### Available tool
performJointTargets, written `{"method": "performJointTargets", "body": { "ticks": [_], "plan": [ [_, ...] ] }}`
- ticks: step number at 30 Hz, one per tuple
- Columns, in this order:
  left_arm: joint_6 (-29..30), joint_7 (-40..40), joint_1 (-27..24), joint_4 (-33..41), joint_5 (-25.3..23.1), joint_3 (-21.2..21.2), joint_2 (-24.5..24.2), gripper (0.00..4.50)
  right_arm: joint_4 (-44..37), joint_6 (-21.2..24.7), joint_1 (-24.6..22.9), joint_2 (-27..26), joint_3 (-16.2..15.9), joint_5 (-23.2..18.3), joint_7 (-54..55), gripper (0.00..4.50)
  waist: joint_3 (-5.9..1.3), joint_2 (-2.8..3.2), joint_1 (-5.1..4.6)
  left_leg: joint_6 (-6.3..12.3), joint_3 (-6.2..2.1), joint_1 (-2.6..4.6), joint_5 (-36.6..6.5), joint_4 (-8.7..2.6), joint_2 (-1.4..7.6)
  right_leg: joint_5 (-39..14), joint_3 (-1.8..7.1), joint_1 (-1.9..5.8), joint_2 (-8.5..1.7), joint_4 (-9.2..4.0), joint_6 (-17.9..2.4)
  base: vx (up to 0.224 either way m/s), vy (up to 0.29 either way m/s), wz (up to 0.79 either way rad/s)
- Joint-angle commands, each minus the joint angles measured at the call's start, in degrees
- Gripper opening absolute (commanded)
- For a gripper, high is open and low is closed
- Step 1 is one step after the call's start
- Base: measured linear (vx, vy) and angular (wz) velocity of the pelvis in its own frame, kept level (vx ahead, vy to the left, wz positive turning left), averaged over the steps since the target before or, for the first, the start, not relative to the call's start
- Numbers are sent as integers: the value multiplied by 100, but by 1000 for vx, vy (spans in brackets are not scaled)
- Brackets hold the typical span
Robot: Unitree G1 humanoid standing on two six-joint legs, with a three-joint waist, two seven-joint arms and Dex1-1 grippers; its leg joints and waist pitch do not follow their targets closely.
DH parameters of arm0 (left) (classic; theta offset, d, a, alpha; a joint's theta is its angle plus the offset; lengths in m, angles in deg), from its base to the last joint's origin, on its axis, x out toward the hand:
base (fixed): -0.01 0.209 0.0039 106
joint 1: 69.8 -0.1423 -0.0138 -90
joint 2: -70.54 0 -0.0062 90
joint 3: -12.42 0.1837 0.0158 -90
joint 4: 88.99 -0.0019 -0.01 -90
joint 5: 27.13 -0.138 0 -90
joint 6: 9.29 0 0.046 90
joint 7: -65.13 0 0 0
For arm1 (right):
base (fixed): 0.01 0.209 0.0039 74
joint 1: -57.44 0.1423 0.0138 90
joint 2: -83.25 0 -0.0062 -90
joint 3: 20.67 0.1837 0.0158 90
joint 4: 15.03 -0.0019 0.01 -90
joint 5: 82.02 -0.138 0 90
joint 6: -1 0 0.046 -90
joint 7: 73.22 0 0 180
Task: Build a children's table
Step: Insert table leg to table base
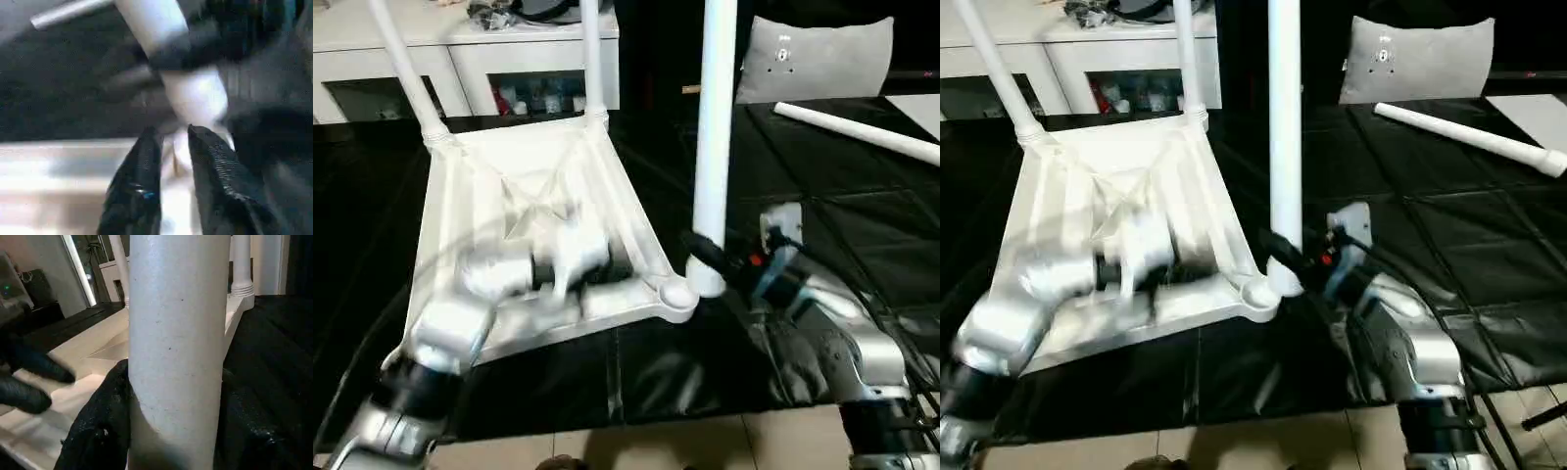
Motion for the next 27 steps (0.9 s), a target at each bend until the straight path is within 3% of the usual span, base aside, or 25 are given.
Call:
{"method": "performJointTargets", "body": {
  "ticks": [1,3,4,7,9,15,19,20,24,27],
  "plan": [
    [215,544,284,-325,58,-315,196,109,-159,46,121,-18,-16,6,87,188,-449,-65,-10,388,-69,80,-346,-292,264,60,226,286,-340,-158,-1398,0,0,0],
    [251,1032,526,-600,-118,-435,383,109,-218,117,143,-72,-2,-29,155,188,-444,-68,13,542,-65,42,-172,-246,239,274,219,279,-345,-151,-1442,0,0,0],
    [313,1414,707,-791,-268,-496,522,109,-255,145,160,-117,-16,-33,208,188,-414,-100,22,577,-51,36,-309,-247,245,76,222,265,-351,-185,-1403,0,0,0],
    [347,2016,1089,-1073,-484,-501,833,109,-192,101,246,-212,-145,222,478,188,-380,-109,44,399,-61,61,-697,-270,267,-771,219,252,-372,-250,-1264,0,0,0],
    [283,2140,1316,-1063,-386,-392,1145,109,-156,406,324,-162,-376,455,647,188,-368,-112,50,270,-73,61,-769,-289,275,-1109,219,253,-373,-273,-1161,0,0,0],
    [252,2125,1521,-953,-226,-286,1501,109,-83,170,355,-171,-571,676,577,188,-388,-134,56,312,-72,37,-655,-261,265,-873,225,265,-379,-252,-1131,0,0,0],
    [231,1751,1443,-505,51,-108,1621,109,30,-14,382,-142,-673,825,559,188,-409,-134,69,459,-70,21,-417,-230,268,-506,221,276,-383,-204,-1261,0,0,0],
    [245,1696,1411,-422,84,-72,1629,137,40,-17,392,-144,-687,843,574,188,-410,-130,66,485,-69,26,-409,-227,269,-471,219,273,-375,-203,-1282,0,0,0],
    [391,1242,1120,112,497,97,1691,162,113,-79,469,-198,-677,872,616,188,-381,-147,40,494,-65,9,-564,-241,270,-713,213,286,-379,-226,-1310,0,0,0],
    [366,1243,1073,104,439,161,1678,182,141,-113,508,-210,-661,885,598,188,-372,-137,36,432,-62,40,-709,-246,274,-1002,220,260,-366,-261,-1225,0,0,0]
  ]
}}
